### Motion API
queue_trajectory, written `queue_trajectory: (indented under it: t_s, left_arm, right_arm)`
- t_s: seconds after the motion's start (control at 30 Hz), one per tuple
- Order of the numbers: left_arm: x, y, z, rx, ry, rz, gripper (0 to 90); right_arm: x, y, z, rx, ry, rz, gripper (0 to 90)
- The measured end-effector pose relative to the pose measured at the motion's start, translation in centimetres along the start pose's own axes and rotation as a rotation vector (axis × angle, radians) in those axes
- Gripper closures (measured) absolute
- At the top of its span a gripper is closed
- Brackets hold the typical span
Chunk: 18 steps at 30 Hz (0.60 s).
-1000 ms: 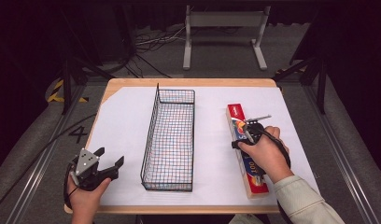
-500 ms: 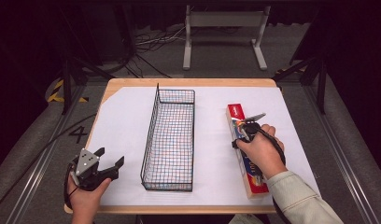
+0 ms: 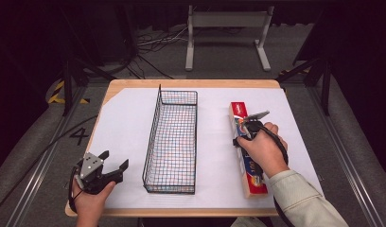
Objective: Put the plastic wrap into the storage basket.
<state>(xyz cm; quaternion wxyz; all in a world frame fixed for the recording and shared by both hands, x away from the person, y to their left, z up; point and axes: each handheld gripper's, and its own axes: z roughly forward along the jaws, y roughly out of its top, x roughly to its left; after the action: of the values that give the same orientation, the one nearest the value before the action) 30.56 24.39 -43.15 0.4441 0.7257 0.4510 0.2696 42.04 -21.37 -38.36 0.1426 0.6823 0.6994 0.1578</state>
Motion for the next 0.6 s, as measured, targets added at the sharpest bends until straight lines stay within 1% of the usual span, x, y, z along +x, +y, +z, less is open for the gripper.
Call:
queue_trajectory:
  t_s: [0.07,0.13,0.27,0.3,0.47,0.6]
  left_arm:
    - [-0.2,0.0,0.0,0.004,-0.001,0.014,21.9]
    - [-0.3,0.0,0.0,-0.002,-0.001,0.019,21.9]
    - [-0.3,0.0,-0.1,-0.003,-0.004,0.015,21.9]
    - [-0.3,0.1,-0.1,-0.005,-0.002,0.016,21.8]
    - [-0.3,0.1,-0.1,-0.008,0.003,0.006,21.9]
    - [-0.3,0.1,-0.3,-0.022,0.018,0.004,22.0]
  right_arm:
    - [0.5,0.4,-0.7,-0.016,0.001,0.005,40.0]
    - [0.9,0.7,-1.3,-0.021,0.008,0.012,39.9]
    - [1.6,1.2,-2.2,-0.031,0.013,0.017,39.9]
    - [1.8,1.3,-2.3,-0.031,0.017,0.025,39.9]
    - [2.5,1.6,-3.0,-0.039,0.022,0.019,39.9]
    - [3.0,1.8,-3.4,-0.048,0.036,0.023,39.9]
